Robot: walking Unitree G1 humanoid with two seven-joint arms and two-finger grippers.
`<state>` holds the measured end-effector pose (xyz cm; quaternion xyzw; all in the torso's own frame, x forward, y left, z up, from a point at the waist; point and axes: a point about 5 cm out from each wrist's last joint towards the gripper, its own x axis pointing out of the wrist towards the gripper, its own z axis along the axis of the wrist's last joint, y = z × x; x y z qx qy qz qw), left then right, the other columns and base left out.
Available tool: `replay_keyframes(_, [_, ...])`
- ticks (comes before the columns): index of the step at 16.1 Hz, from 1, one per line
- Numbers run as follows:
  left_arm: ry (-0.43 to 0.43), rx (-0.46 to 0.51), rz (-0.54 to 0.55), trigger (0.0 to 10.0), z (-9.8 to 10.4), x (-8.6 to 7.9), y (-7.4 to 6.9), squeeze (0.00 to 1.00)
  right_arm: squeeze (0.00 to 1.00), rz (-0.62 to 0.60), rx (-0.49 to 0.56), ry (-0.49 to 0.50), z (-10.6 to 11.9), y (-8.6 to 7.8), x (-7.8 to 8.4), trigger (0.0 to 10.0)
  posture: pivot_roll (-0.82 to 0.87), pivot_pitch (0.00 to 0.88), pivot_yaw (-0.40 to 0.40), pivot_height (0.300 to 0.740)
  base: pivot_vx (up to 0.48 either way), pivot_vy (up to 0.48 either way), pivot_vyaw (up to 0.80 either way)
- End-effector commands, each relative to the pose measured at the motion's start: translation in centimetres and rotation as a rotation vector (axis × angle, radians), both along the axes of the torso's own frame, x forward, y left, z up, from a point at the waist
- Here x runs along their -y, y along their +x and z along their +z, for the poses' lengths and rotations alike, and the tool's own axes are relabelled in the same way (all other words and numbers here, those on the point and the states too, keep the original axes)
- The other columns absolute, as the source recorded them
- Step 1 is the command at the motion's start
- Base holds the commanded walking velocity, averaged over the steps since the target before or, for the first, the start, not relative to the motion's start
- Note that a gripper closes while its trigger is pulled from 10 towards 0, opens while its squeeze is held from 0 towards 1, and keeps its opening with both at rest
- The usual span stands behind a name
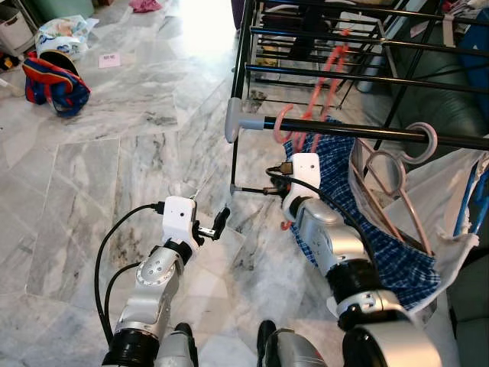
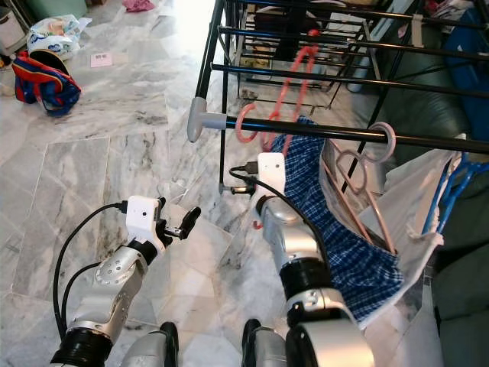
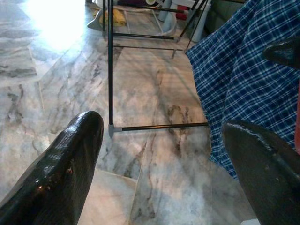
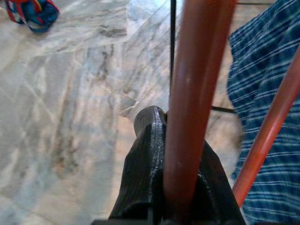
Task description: Hang hanger
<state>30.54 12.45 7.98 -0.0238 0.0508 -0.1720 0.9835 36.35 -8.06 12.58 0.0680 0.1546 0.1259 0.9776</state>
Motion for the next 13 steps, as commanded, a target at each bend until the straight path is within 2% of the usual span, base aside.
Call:
replay_keyframes(1, [0.008,-0.015,0.007,10.0,-0.5,-0.2,-0.2,0.0,0.0,0.0,-0.039,0.015,-0.6,-0.6,-0.1,10.0,0.06,0.243,-0.042,0.74,0.0,0.0,0.0])
replay_keyframes(2, [0.008,-0.016,0.008,10.0,-0.5,-0.2,-0.3,0.0,0.0,0.009,-0.013,-0.01,-0.3,-1.3,-0.1,10.0,0.06,0.246,-0.039,0.74,0.0,0.0,0.0])
replay_keyframes(4, [0.009,-0.018,0.008,10.0,-0.6,-0.2,-0.3,0.0,0.0,0.009,0.056,-0.097,0.0,-1.4,0.4,10.0,0.05,0.245,-0.037,0.74,0.0,0.0,0.0])
replay_keyframes(6, [0.008,-0.016,0.003,10.0,-0.5,0.0,-0.1,0.0,0.0,-0.017,0.033,-0.026,0.4,-1.4,0.6,10.0,0.05,0.244,-0.036,0.74,0.0,0.0,0.0])
replay_keyframes(8, [0.009,-0.015,0.001,10.0,-0.4,0.1,0.0,0.0,0.0,0.008,0.047,-0.019,1.2,-1.3,0.4,10.0,0.04,0.242,-0.032,0.74,0.0,0.0,0.0])
replay_keyframes(11, [0.01,-0.013,-0.002,10.0,-0.4,0.3,0.2,0.0,0.0,-0.004,0.017,-0.017,1.4,-1.5,1.2,10.0,0.03,0.243,-0.031,0.74,0.0,0.0,0.0])
replay_keyframes(12, [0.01,-0.015,-0.002,10.0,-0.4,0.3,0.2,0.0,0.0,-0.023,0.013,0.042,2.5,-1.1,1.5,10.0,0.03,0.244,-0.029,0.74,0.0,0.0,0.0])
replay_keyframes(13, [0.011,-0.015,-0.003,10.0,-0.4,0.3,0.3,0.0,0.0,-0.025,0.012,0.059,3.0,-0.9,1.6,10.0,0.03,0.244,-0.029,0.74,0.0,0.0,0.0])
